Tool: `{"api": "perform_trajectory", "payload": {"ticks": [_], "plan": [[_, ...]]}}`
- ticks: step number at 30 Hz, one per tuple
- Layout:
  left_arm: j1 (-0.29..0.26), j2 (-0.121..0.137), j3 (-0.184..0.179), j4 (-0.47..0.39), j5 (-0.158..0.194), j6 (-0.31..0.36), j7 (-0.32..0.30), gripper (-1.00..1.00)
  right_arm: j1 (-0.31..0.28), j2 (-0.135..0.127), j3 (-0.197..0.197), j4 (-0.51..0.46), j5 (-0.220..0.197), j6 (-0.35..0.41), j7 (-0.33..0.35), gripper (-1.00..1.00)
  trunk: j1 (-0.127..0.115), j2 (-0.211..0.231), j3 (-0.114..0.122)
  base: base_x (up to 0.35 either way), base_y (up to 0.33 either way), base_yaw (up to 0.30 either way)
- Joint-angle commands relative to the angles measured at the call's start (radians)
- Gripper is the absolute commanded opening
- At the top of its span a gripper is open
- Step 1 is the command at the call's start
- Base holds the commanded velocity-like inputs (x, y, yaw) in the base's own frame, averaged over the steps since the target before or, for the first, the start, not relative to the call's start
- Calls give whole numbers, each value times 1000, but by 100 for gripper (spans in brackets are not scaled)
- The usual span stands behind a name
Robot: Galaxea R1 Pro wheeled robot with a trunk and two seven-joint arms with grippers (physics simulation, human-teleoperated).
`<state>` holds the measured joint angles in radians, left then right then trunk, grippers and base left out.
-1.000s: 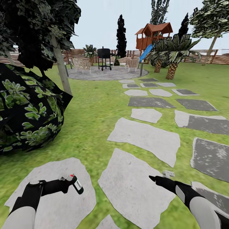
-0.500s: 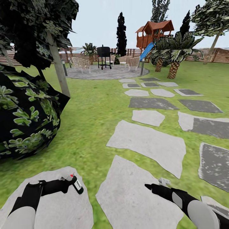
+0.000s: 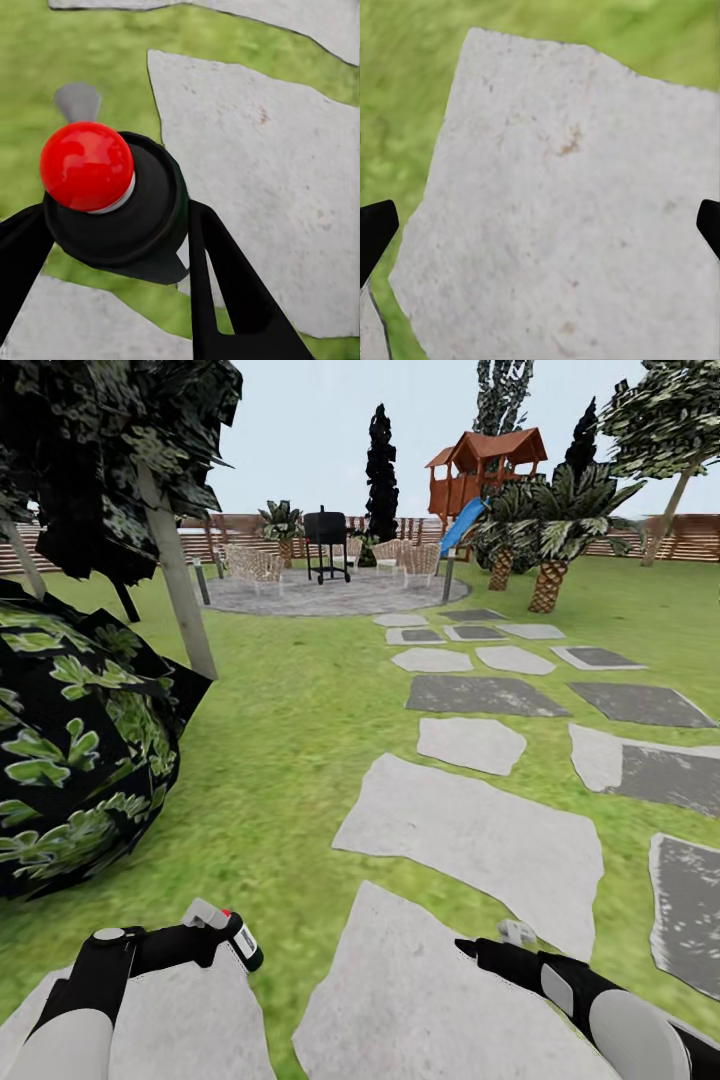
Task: Pick up the pesticide atomizer in the garden and spray insectifuge to fully cover both potted plants in the garden.
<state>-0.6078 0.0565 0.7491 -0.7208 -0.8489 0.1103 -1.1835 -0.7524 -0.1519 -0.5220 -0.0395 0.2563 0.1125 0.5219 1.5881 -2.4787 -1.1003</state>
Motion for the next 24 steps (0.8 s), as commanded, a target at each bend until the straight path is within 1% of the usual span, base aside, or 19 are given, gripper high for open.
{"api": "perform_trajectory", "payload": {"ticks": [1, 24], "plan": [[-1, -1, 4, -1, -4, 9, -5, -100, 0, 0, -9, -2, 7, 7, 4, 100, 0, 0, -1, 339, 0, 0], [-1, -3, 4, 0, -4, 9, -5, -100, 0, 0, -9, -2, 8, 7, 4, 100, 0, 0, -1, 339, 0, 0]]}}
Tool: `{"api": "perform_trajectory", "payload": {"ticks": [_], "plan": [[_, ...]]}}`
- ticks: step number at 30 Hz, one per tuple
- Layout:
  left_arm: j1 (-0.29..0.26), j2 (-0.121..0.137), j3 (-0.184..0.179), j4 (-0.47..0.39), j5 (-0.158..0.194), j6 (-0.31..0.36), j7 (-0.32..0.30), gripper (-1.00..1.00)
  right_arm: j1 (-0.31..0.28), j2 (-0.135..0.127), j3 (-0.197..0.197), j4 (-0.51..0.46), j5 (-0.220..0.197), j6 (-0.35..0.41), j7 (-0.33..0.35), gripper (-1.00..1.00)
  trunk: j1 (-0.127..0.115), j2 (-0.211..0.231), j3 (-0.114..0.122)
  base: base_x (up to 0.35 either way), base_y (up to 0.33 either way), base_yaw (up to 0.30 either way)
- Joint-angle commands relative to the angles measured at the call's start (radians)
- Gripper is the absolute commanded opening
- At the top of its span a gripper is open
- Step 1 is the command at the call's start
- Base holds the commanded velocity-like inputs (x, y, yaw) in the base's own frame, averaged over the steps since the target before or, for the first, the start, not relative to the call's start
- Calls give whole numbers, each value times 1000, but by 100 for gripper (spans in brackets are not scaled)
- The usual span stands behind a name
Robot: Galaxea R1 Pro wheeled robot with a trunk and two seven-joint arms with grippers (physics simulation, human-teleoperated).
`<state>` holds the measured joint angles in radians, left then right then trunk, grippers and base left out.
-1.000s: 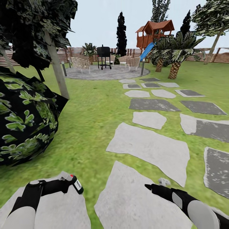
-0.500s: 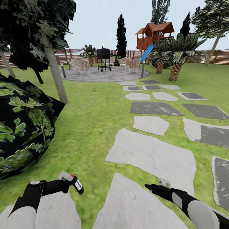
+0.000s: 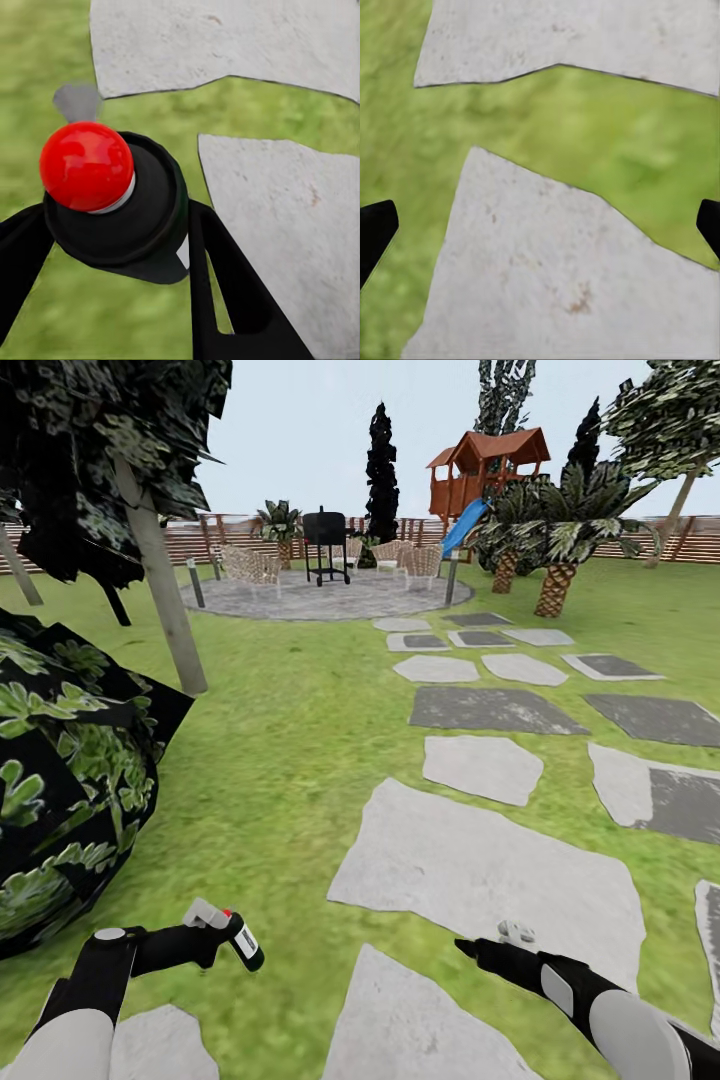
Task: Pick up the pesticide atomizer in the garden and spray insectifuge to fully cover both potted plants in the garden.
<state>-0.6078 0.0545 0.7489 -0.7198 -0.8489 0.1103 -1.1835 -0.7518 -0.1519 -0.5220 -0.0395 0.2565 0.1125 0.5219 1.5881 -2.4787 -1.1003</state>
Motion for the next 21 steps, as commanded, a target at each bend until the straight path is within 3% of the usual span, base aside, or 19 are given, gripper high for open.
{"api": "perform_trajectory", "payload": {"ticks": [1, 21], "plan": [[-1, -1, 4, -1, -4, 9, -5, -100, 0, 0, -9, -2, 7, 7, 4, 100, 0, 0, -1, 339, 0, 0], [-1, -2, 4, -1, -4, 9, -6, -100, 0, 0, -9, -2, 7, 7, 4, 100, 0, 0, -1, 339, 0, 0]]}}
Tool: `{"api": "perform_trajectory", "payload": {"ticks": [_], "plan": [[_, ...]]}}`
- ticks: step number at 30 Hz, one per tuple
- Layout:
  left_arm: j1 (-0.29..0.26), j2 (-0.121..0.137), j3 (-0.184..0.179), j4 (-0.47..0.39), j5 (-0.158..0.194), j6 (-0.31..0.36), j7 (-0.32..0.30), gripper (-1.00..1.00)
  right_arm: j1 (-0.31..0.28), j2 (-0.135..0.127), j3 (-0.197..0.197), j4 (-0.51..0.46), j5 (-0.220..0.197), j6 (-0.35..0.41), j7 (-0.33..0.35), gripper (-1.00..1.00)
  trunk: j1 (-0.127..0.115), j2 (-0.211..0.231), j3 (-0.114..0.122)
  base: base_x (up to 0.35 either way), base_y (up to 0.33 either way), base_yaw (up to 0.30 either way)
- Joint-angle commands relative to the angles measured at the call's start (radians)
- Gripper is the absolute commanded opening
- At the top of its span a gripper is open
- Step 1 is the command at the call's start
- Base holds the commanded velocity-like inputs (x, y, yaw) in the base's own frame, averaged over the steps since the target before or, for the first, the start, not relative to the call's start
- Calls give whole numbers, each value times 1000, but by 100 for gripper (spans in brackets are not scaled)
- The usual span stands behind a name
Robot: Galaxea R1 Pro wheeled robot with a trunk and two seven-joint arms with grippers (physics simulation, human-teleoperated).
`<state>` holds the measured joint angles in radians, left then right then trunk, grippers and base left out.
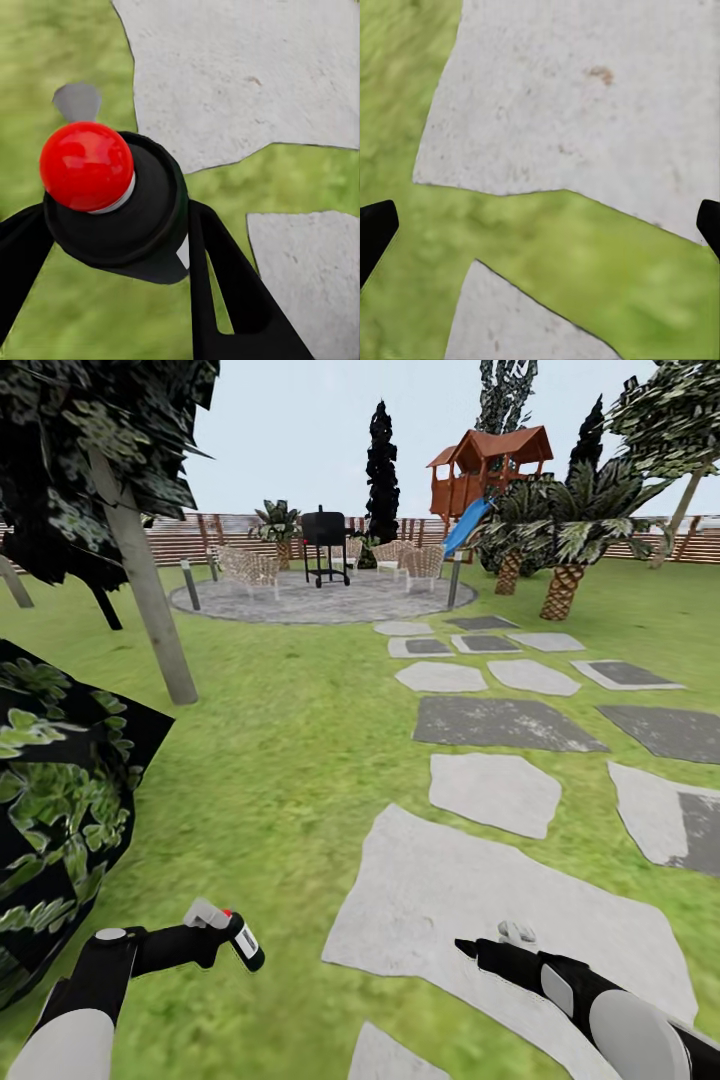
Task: Pick up the pesticide atomizer in the garden and spray insectifuge to fully cover both potted plants in the garden.
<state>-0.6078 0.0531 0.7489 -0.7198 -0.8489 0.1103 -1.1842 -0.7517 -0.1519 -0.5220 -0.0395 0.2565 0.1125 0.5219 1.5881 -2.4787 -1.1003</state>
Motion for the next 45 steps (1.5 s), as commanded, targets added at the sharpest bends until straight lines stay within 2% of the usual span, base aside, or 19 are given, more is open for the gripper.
{"api": "perform_trajectory", "payload": {"ticks": [1, 4, 9, 12, 45], "plan": [[-1, -1, 4, -1, -4, 9, -6, -100, 0, 0, -9, -2, 7, 7, 4, 100, 0, 0, -1, 339, 0, 0], [-1, -3, 4, 0, -4, 9, -6, -100, 0, 0, -9, -2, 7, 7, 4, 100, 0, 0, -1, 336, 0, 0], [-1, -24, 4, 0, -6, 9, -4, -100, 0, 0, -9, -2, 7, 7, 4, 100, 0, 0, -1, 335, 0, 0], [-1, -28, 4, 0, -6, 9, -3, -100, 0, 0, -9, -2, 7, 7, 4, 100, 0, 0, -1, 335, 0, 0], [-1, -29, 3, 0, -7, 9, -4, -100, 0, 0, -9, -2, 7, 7, 4, 100, 0, 0, -1, 335, 0, 0]]}}
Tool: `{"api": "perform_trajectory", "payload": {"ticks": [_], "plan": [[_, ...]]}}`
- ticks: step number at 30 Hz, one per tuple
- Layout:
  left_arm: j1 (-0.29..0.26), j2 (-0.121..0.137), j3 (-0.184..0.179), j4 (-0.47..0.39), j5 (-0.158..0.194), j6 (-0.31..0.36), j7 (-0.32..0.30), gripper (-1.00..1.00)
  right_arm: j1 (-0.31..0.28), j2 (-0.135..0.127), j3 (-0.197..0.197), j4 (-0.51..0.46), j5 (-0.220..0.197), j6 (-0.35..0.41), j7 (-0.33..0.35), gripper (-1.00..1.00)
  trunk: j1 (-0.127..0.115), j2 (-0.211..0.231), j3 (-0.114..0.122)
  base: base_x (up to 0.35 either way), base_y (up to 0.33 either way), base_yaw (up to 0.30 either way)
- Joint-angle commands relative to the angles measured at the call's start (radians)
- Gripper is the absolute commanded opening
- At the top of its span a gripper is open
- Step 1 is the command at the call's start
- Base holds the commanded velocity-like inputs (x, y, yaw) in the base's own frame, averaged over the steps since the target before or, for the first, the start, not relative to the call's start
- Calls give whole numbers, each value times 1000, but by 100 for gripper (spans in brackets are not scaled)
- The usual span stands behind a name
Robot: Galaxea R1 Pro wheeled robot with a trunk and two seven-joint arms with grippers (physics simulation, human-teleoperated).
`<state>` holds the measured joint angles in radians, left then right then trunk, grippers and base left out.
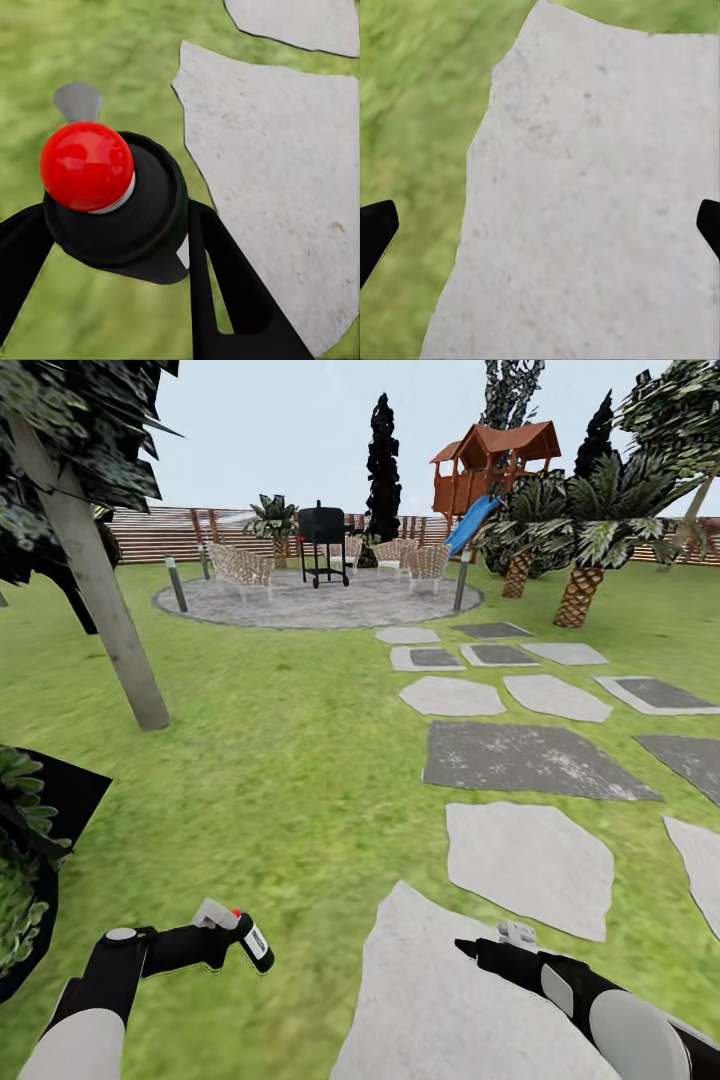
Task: Pick up the pesticide atomizer in the garden and spray insectifuge to fully cover both potted plants in the garden.
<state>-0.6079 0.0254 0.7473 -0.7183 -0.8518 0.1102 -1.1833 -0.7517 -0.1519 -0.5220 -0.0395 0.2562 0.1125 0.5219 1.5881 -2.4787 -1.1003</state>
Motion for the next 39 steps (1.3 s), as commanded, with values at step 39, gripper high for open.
{"api": "perform_trajectory", "payload": {"ticks": [39], "plan": [[-2, 4, 4, -4, -4, 9, -9, -100, 0, -9, -8, -12, 10, -7, 8, 100, 0, 0, 0, 305, 0, 0]]}}
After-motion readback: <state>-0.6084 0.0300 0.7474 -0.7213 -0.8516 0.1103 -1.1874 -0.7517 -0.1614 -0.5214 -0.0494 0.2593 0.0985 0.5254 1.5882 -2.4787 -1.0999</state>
